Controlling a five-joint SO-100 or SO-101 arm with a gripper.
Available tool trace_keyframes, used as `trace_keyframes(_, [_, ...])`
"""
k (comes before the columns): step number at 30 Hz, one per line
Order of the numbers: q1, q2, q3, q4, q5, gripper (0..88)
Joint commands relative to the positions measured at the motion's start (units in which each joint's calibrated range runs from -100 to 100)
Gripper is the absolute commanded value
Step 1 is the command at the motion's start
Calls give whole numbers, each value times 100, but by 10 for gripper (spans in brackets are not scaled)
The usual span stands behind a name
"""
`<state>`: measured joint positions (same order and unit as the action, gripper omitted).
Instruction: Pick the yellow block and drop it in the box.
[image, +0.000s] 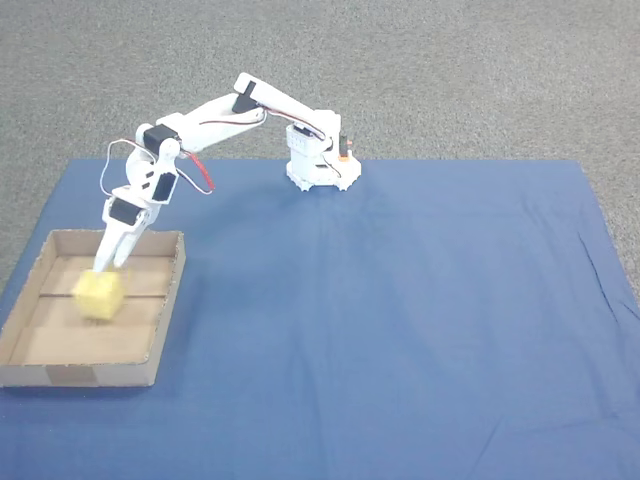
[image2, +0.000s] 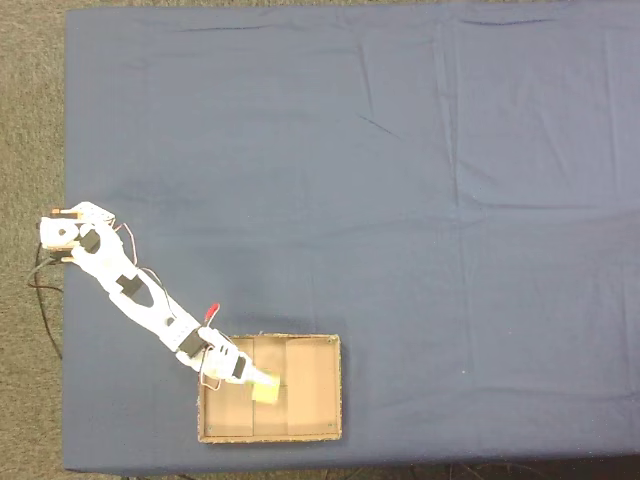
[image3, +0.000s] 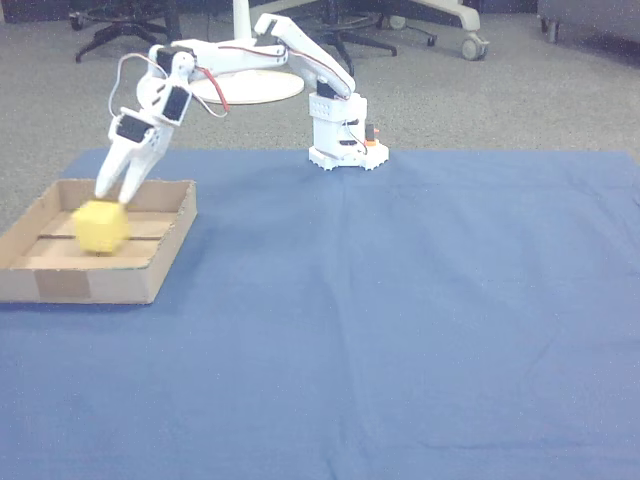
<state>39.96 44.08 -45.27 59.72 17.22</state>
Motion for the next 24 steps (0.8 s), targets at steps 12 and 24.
trace_keyframes(12, [-2128,-8000,6844,-1181,-513,2])
trace_keyframes(24, [-4134,-13369,14102,-1792,-1275,2])
